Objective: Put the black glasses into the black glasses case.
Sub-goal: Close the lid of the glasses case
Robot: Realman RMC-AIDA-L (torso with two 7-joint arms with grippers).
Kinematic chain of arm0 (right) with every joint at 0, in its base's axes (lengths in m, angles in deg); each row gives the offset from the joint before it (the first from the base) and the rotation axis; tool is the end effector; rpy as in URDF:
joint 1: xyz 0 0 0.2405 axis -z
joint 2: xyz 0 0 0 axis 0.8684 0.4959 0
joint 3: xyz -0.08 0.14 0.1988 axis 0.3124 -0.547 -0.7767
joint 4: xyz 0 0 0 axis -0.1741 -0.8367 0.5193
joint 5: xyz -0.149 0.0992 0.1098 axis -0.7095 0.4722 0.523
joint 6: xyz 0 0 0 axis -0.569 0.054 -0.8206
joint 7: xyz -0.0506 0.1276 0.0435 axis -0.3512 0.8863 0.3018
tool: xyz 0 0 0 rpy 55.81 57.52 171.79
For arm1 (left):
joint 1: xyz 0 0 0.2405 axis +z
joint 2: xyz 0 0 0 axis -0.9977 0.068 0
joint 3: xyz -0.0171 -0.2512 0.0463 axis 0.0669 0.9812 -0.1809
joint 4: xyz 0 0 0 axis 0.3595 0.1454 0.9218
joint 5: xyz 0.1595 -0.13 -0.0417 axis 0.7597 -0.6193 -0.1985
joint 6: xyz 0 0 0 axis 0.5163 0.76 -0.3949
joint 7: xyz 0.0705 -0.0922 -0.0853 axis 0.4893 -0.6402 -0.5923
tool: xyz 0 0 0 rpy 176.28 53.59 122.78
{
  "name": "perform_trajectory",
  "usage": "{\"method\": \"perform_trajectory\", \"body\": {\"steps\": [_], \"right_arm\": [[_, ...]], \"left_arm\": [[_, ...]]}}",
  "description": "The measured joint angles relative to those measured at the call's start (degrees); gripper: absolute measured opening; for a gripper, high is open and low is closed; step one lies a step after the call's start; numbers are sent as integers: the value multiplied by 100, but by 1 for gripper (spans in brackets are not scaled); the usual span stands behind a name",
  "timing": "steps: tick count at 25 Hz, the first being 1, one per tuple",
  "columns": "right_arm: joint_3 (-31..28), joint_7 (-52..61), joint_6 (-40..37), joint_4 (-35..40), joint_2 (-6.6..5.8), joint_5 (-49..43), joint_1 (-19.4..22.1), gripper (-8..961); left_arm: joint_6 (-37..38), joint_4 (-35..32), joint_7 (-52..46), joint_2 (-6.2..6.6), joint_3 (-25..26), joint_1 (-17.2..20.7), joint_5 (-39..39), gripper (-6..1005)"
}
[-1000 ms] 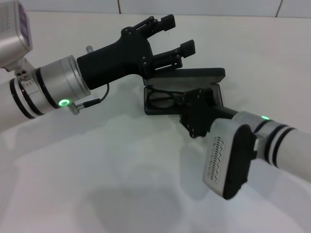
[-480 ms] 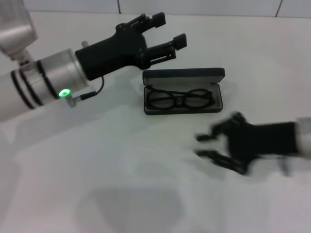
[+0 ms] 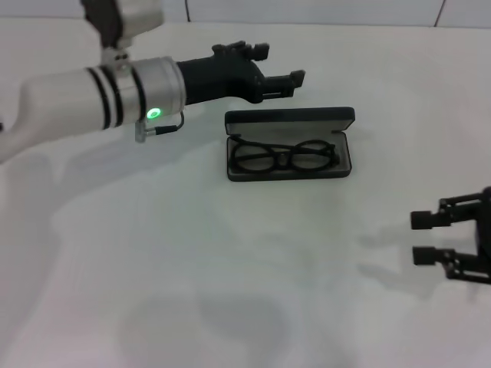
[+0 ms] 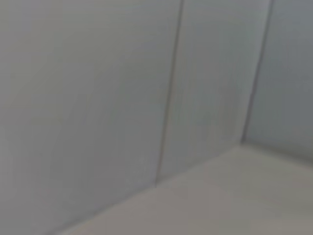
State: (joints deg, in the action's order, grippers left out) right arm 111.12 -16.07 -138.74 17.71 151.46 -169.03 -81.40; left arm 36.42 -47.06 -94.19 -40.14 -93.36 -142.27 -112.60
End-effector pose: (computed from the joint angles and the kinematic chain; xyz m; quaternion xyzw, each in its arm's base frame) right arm 0.2642 0.2782 0.0396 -0.9637 0.0723 0.2533 0.0433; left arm -0.1932 0.4185 -0.0647 -0.9170 -0.2126 -0.2479 0.2291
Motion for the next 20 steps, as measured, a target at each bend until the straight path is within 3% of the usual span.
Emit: {"method": "perform_trajectory", "body": {"steps": [8, 11, 20], "right_arm": [[-35, -421, 50, 49, 78, -163, 227, 448], [-40, -452, 99, 11, 78, -217, 234, 514], [-56, -464, 162, -4, 55, -231, 315, 531]], "left_arm": [[-1371, -474, -128, -13, 0, -276, 549, 860], [-1419, -645, -164, -8, 1, -343, 992, 860], [-1372, -1090, 153, -16, -1, -161, 1338, 859]]}}
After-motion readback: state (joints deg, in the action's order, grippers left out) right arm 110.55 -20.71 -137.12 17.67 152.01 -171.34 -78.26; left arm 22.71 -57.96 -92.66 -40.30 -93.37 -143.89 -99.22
